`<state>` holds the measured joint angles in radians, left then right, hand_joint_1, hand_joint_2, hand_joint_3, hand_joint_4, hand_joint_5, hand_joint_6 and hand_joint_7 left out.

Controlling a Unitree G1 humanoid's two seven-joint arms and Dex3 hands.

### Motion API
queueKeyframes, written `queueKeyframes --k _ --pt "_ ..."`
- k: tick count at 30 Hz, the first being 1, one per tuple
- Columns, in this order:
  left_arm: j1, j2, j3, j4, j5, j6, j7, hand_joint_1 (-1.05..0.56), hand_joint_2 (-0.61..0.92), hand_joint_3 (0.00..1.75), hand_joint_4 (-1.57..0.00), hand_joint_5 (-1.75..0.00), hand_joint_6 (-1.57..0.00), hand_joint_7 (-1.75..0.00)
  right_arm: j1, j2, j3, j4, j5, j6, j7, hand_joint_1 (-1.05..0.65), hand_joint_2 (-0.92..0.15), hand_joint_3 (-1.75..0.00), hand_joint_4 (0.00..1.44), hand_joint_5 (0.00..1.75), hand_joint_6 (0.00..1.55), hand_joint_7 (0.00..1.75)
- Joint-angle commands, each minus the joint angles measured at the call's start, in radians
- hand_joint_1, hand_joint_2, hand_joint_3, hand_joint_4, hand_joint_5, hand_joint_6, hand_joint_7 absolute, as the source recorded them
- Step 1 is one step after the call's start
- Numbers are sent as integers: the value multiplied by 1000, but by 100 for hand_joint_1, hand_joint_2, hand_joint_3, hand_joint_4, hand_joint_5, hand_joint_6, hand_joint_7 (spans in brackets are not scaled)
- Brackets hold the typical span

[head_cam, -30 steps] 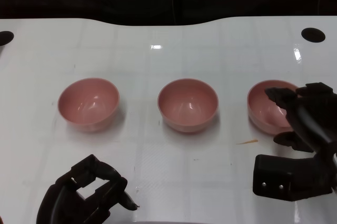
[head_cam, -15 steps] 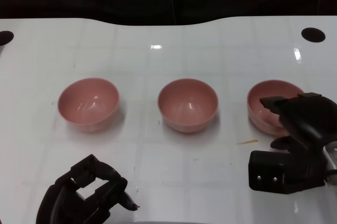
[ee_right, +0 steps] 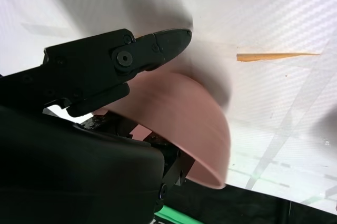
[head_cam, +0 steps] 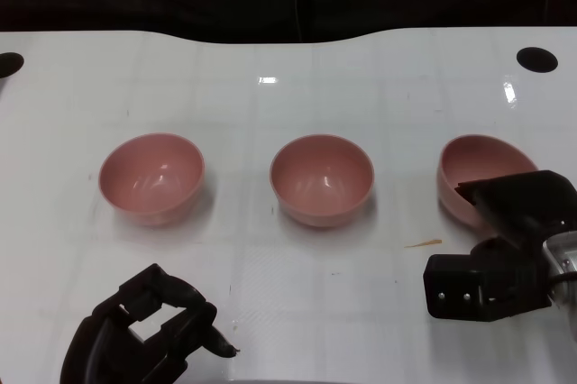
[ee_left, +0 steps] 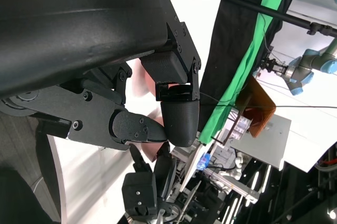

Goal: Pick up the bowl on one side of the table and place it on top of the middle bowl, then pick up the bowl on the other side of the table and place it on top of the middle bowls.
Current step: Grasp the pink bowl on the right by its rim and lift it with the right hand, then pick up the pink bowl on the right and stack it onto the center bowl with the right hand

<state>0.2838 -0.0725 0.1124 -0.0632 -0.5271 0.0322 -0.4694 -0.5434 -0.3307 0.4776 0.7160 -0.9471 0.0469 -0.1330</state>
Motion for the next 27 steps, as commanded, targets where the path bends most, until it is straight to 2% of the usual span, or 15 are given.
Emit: queueKeyframes --k 1,3,6,7,10,11,12,13,14,16,21,23,25,27 --pt "9 12 2 -13 -1 -2 3 -33 92 11 -92 -125 -92 -106 -45 3 15 89 17 -32 -65 -40 -92 -1 77 74 75 1" --pt "9 13 2 -14 -1 -2 0 -33 92 11 -92 -126 -92 -106 -73 9 28 161 19 -63 -114 -33 -92 -1 78 107 85 2" --pt "8 13 2 -11 -2 -7 -4 -33 92 13 -92 -126 -91 -106 -108 19 43 259 28 -113 -197 -29 -92 0 78 122 92 3" --pt "8 12 2 -10 -3 -8 -6 -33 92 13 -92 -126 -91 -106 -118 22 47 287 32 -129 -224 -26 -91 0 74 141 100 5" --pt "8 12 2 -9 -4 -9 -7 -33 92 13 -92 -126 -91 -106 -138 29 56 340 41 -154 -264 -24 -90 0 71 155 105 6" --pt "11 11 0 -11 -1 -12 -6 -33 92 12 -92 -127 -91 -106 -141 28 56 360 43 -186 -329 -24 -90 0 70 156 106 6" --pt "14 10 -2 -14 2 -13 -4 -33 92 13 -91 -126 -91 -106 -144 26 59 373 40 -209 -394 -23 -90 -8 80 165 111 39" --pt "17 10 -4 -17 4 -13 -2 -33 92 14 -91 -126 -91 -105 -146 24 64 382 36 -222 -444 -23 -89 -14 87 171 85 119" --pt "18 10 -6 -20 6 -12 1 -33 92 14 -91 -126 -91 -105 -149 23 70 388 31 -226 -483 -22 -88 -16 88 173 76 146" --pt "19 10 -7 -22 5 -9 3 -33 92 14 -92 -126 -92 -105 -154 20 82 390 26 -221 -523 -22 -88 -18 90 174 68 169" --pt "16 9 -7 -22 -1 -2 7 -33 92 13 -92 -125 -93 -104 -137 3 76 332 41 -253 -603 -21 -87 -21 91 175 67 174" --pt "14 8 -7 -19 -2 -5 4 -32 92 14 -91 -125 -93 -103 -125 -7 72 297 48 -264 -608 -21 -61 -74 91 175 67 175" --pt "12 10 -7 -17 -2 -4 4 -33 92 14 -91 -125 -92 -102 -109 -18 63 250 59 -283 -608 -20 -51 -94 91 175 68 175" --pt "11 11 -7 -17 -1 -3 4 -33 92 14 -91 -125 -92 -103 -99 -24 58 225 66 -292 -605 -19 -49 -98 92 175 69 175"
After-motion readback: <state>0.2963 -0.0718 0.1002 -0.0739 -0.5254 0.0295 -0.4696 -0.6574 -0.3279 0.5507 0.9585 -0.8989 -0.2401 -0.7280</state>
